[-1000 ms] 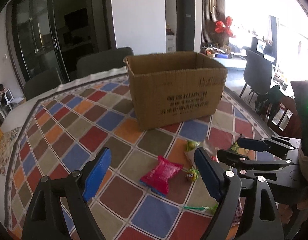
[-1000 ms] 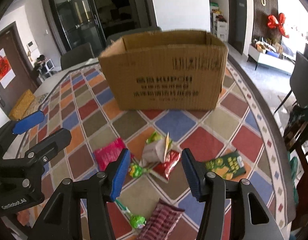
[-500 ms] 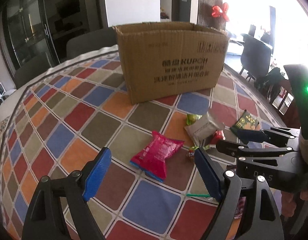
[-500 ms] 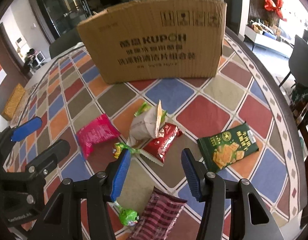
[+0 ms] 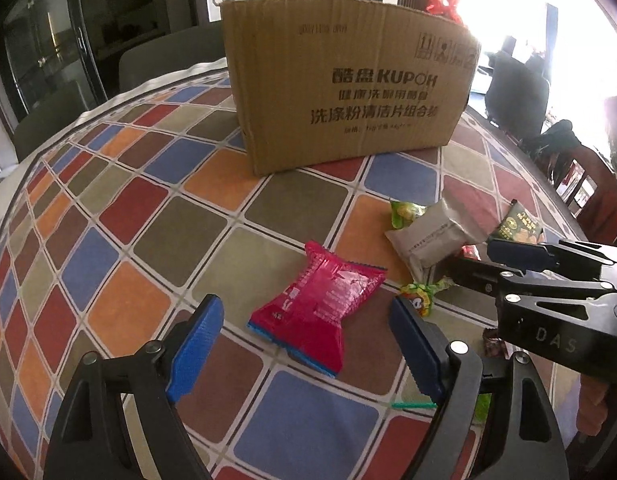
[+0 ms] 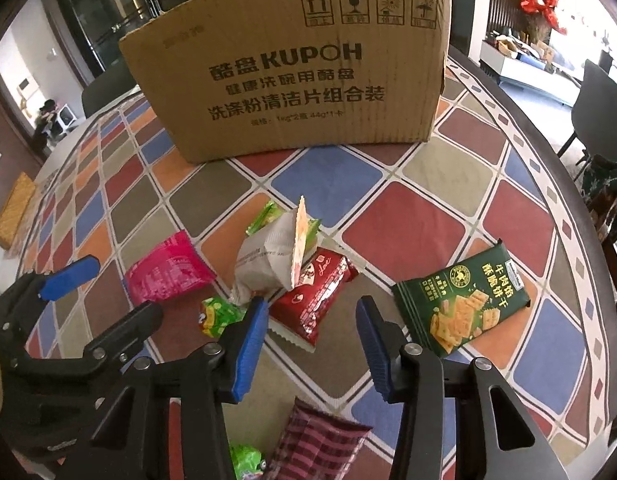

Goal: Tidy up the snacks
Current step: 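Close the left tool on the pink bag while the right tool approaches the red snack bar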

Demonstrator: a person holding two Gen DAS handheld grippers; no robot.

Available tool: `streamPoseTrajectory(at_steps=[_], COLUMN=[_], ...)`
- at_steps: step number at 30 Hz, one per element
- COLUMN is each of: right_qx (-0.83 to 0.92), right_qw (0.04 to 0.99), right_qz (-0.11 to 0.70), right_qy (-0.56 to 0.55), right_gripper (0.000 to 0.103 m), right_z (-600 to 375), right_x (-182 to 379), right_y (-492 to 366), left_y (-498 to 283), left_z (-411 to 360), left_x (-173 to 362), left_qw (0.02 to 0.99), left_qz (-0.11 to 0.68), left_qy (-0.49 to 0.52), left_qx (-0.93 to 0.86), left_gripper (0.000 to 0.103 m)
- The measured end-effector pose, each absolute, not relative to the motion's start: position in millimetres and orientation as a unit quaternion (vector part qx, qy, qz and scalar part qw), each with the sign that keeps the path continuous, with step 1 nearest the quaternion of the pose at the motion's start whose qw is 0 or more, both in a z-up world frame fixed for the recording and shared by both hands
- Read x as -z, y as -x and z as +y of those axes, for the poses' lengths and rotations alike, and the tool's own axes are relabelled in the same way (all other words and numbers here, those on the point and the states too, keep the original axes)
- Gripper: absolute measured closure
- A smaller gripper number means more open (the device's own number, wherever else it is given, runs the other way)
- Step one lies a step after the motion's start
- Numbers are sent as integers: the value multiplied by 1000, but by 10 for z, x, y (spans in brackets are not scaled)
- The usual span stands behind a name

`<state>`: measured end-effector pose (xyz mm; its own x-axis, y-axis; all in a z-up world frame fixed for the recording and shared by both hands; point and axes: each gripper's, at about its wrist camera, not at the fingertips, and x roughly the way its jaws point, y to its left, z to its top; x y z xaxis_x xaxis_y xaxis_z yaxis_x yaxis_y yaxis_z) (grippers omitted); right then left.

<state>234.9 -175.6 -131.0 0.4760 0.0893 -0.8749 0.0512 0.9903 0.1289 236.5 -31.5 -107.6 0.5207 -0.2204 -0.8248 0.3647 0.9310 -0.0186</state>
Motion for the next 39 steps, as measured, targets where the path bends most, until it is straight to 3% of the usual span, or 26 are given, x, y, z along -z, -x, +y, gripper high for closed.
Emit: streamPoseTrajectory(at_steps=[8,12,25,36,39], right_qx=[-4,-2,-9,-12,-18], right_qw=[857,853,859,860,863], right_qz=[512,517,507,506,501], right_qy=[-68,-72,-73,-66,-68], right_gripper=[56,62,80,83,92], right_z=[-1769,-1784,-1837,-1916,-1928], right_x=[1352,1400,1411,1374,1346], right_y=[-2448,-2506,-2452,-2277,-2241], left_y=[-2468,-2501,-2501,-2392,-2357], left_z=[-369,-378,-401,-486,-488], left_x=[1161,1190,1174,1082,990], left_qw=[861,858,857,864,869], left_qz=[469,474,475,462,452], left_qy=[-80,-73,-66,-77,-71], left_qx=[180,184,189,187,186], left_gripper=[26,32,63,67,67])
